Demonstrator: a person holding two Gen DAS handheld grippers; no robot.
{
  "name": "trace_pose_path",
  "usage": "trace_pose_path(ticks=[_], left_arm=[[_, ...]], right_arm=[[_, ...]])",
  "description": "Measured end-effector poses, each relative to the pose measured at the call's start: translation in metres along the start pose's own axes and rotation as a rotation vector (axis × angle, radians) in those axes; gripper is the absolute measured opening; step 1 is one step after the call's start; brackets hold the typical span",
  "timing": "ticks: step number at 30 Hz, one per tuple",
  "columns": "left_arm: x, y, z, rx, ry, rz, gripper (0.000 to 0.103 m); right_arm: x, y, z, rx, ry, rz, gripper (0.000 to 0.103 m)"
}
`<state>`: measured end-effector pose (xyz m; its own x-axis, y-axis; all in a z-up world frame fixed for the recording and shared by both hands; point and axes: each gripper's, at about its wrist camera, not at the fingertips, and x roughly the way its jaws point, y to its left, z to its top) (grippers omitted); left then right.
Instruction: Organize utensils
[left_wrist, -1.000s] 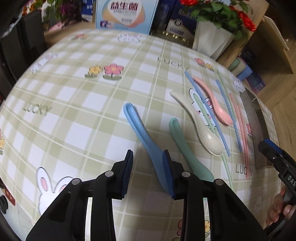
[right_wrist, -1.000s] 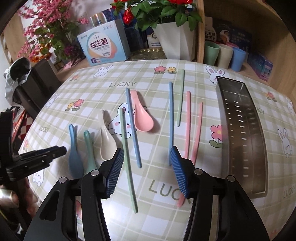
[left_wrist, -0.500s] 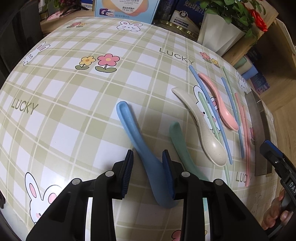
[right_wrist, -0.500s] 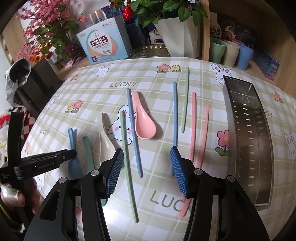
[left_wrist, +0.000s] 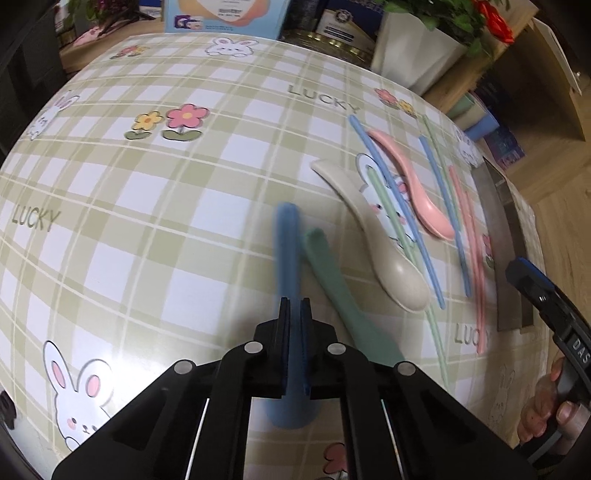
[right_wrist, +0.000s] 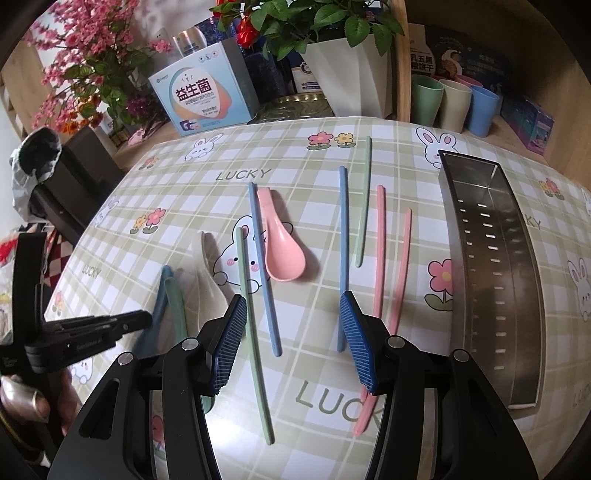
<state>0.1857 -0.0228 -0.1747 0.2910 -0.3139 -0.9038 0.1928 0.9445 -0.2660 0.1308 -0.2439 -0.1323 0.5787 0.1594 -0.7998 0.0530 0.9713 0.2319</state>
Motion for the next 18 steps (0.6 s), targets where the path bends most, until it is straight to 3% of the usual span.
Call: trace_pose_path(ticks=[4,10,14,18], left_arm=[[0.0,-0.009,-0.003,0.029,0.005,-0.024,0.005],[0.003,0.003,0.0,0.016,-0.013,0.083,0.007],[0.003,0.007,0.001,0.013,-0.014,0.084,0.014],[0.006,0.003,-0.003,0.028,0.013,0.04,0.031]], right_arm=[[-0.002,-0.001,-0.002,0.004,-0.004,-0.001,0.051],[-0.005,-0.003,-0.004,0.01,-0.008,-0.002,0.051],[-0.003,-0.004,-0.005,0.016,-0.003,-0.002,0.051],[-0.004,-0.003,-0.005,0.011,-0.003,0.0,0.051]])
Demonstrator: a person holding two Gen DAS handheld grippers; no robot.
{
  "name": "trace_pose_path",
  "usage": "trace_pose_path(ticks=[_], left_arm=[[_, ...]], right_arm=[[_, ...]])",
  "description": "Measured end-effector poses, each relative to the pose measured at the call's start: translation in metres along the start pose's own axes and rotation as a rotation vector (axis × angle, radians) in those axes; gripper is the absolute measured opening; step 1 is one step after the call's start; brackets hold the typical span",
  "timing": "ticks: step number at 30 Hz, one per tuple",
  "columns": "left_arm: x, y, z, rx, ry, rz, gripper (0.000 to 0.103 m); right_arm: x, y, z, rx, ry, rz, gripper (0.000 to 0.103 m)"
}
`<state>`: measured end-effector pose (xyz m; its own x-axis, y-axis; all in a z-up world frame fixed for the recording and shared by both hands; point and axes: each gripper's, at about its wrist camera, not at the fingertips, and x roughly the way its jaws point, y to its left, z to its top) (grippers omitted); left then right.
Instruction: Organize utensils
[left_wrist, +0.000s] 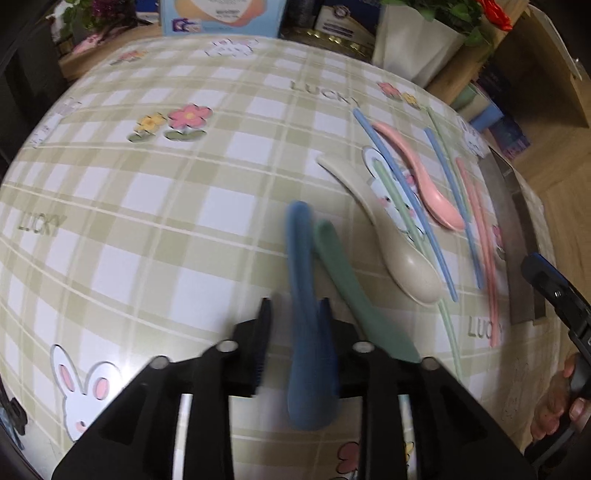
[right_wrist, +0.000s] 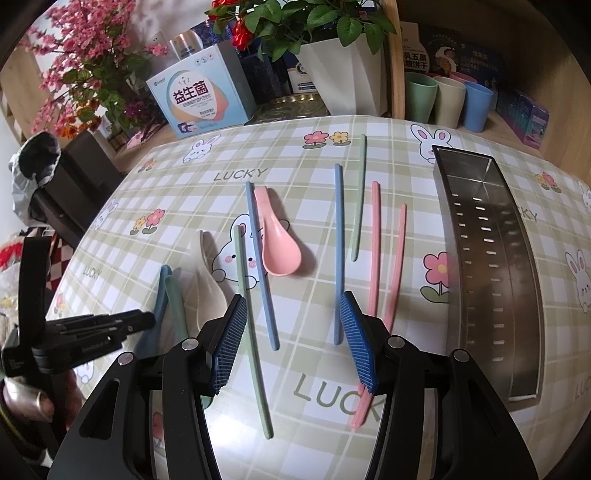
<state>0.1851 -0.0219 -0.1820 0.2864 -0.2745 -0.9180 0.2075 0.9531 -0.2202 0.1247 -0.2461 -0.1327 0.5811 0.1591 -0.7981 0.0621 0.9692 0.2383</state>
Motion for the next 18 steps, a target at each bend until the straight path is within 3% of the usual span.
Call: trace_pose_path(ticks=[7,9,13,18], left_arm=[[0.001,-0.009,-0.004,0.056,-0.019,0.025,0.032],[0.002,-0.008,-0.004,0.055,-0.012,0.014,0.017],[0.003,-0.001,-0.003,0.003,0.007,-0.045,0.015],[-0.009,0.004,0.001,-0.011,-0.026,-0.03,0.005]], right_arm=[[0.001,-0.002,-0.001,0.012,0.005,-0.003,0.051],[0.001,-0.002,-0.001,0.012,0.005,-0.002,0.051],[0.0,-0.001,-0.001,0.011,0.001,-0.003,0.051],[-0.001,-0.001,-0.002,0.014,-0.001,-0.004,0.051]])
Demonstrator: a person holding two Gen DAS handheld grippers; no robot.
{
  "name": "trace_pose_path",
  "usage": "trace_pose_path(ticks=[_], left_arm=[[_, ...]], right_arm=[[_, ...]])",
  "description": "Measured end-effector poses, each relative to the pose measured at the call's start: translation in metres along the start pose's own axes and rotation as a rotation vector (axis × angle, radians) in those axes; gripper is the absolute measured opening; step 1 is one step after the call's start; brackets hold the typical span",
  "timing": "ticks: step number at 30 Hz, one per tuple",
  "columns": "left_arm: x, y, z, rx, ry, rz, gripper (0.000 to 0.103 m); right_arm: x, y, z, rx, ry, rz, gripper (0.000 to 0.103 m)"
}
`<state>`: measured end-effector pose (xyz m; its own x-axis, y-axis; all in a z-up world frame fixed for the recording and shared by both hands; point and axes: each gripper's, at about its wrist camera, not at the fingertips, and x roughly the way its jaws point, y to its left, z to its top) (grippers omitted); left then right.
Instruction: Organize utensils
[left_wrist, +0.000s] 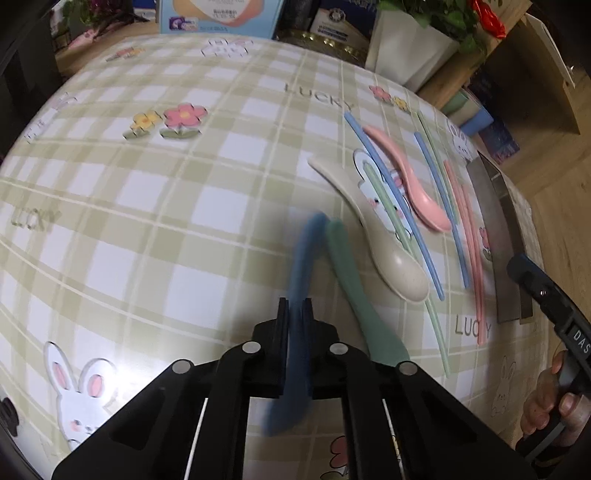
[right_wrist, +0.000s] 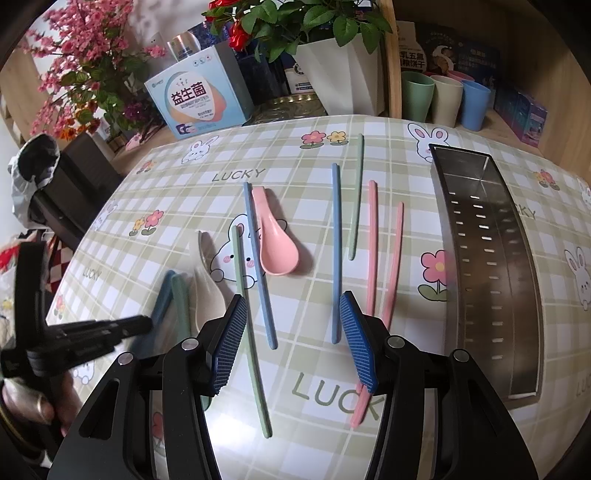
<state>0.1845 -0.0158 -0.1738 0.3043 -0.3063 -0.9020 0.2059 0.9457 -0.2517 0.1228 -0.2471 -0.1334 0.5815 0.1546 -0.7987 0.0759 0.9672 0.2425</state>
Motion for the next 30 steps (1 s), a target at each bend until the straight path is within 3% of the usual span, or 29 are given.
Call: trace_pose_path(ticks=[6,16,17,19,20,21,30], left_arm=[[-0.003,-0.01,0.0,0.038,0.027,-0.057,0.001],[0.004,-0.021,-0.002,0.111,0.035,-0.034,0.002],[0.004,-0.022,-0.001,0.12,0.034,-0.032,0.005],[0.003,-0.023,0.001,0.136,0.03,-0.023,0.018],[0.002,-0.024,0.001,0.14,0.024,-0.018,0.029],[0.001,-0.024,0.002,0.146,0.011,-0.018,0.032],[0.004,-0.019,0.004,0.139,0.008,-0.033,0.032]], right_arm=[[-0.001,-0.001,0.0,0.001,0.0,0.005,0.051],[0.0,-0.003,-0.002,0.012,0.002,0.003,0.051],[0.0,-0.003,-0.002,0.013,0.003,0.004,0.051],[0.0,-0.003,-0.002,0.012,0.003,0.004,0.051],[0.0,-0.003,-0.002,0.012,0.002,0.004,0.051],[0.0,-0.003,-0.002,0.012,0.002,0.003,0.051],[0.001,-0.005,-0.002,0.015,0.005,-0.002,0.051]])
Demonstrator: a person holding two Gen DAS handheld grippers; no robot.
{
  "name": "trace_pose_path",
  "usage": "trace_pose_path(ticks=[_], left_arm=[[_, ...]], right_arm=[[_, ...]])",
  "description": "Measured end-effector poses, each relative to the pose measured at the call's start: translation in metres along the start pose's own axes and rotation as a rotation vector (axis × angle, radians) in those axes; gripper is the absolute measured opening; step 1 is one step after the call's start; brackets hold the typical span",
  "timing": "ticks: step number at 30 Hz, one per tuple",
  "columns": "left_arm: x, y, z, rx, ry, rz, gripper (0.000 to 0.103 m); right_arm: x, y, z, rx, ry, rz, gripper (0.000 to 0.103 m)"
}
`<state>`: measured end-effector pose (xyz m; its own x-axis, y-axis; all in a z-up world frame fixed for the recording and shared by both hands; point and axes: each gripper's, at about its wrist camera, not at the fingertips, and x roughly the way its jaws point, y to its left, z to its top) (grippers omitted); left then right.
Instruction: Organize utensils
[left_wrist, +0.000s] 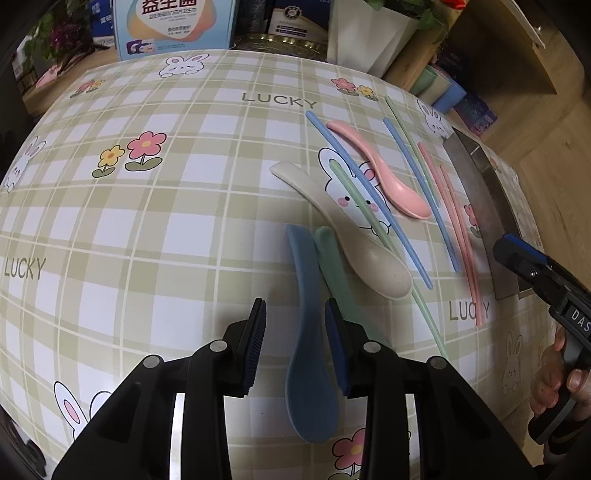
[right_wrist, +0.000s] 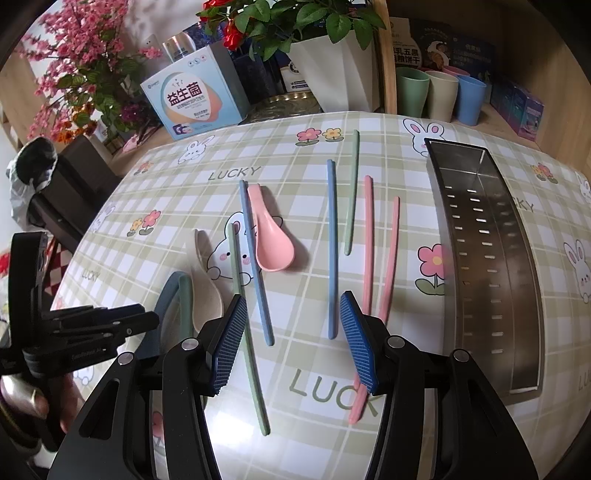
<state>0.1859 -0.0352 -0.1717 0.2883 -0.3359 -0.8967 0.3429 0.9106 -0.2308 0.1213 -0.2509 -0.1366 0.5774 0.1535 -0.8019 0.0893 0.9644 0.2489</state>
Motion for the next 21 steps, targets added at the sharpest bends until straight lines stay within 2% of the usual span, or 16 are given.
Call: trace_pose_path(ticks=[9,10,12,15,16,18,21], left_arm=[[0.01,0.0,-0.002,0.003,0.014,-0.017,0.031],[0.012,0.0,-0.003,0.002,0.017,-0.019,0.029],[0.014,-0.002,-0.003,0.006,0.022,-0.028,0.018],[0.015,-0.005,-0.005,0.025,0.014,-0.02,0.015],[0.015,-0.005,-0.005,0.023,0.012,-0.021,0.015],[0.013,-0.002,-0.006,0.008,0.001,-0.017,0.015],[0.01,0.005,-0.009,-0.026,-0.015,-0.013,0.015]], right_arm=[[0.002,0.003,-0.001,-0.012,0.01,-0.001,0.051],[0.002,0.003,-0.001,-0.012,0.01,-0.001,0.051],[0.002,0.003,-0.002,-0.014,0.012,0.001,0.051],[0.003,0.003,-0.003,-0.018,0.017,0.008,0.05],[0.004,0.004,-0.004,-0.022,0.02,0.011,0.046],[0.007,0.006,-0.005,-0.033,0.031,0.015,0.044],[0.015,0.011,-0.007,-0.064,0.054,0.032,0.035]])
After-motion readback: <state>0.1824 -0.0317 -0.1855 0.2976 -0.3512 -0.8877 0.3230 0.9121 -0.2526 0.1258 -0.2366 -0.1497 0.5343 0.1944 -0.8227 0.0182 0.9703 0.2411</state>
